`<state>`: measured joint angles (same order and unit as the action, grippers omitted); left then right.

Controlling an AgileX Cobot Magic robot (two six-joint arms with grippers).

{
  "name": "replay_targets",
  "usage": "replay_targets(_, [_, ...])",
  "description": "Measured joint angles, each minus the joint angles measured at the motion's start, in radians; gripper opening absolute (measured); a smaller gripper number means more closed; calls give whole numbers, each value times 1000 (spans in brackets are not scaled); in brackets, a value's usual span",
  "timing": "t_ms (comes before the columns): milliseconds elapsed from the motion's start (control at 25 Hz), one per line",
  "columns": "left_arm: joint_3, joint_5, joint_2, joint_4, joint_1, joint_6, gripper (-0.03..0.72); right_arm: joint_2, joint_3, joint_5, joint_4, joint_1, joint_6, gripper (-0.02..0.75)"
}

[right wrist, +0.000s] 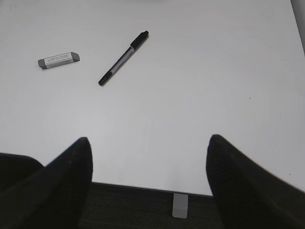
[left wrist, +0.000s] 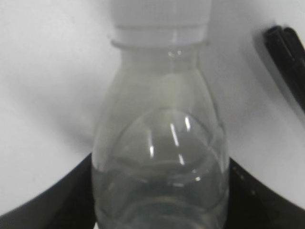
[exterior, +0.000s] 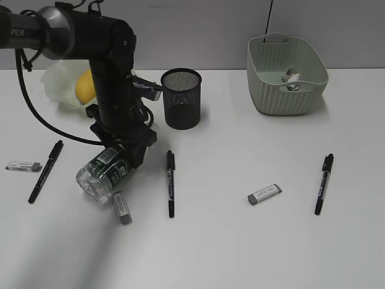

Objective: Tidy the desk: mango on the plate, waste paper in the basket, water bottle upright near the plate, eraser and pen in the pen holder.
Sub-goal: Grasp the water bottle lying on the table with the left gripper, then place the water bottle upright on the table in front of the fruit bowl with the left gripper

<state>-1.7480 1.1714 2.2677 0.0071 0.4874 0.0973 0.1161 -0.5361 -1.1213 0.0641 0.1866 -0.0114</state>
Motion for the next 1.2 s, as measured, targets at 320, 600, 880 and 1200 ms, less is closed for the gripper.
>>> replay_targets(320, [-29, 41, -108, 0, 0, 0, 508, 0, 0, 0, 0, 0, 0, 585])
replay_targets(600, [-18, 39, -294, -7, -45, 0, 508, 0, 0, 0, 1, 0, 0, 585])
replay_targets(880, [228, -188, -581, -99, -202, 0, 508, 0, 0, 0, 1, 0, 0, 585])
replay_targets(1200, [673, -636, -846, -121, -327, 1, 508, 0, 0, 0, 1, 0, 0, 585])
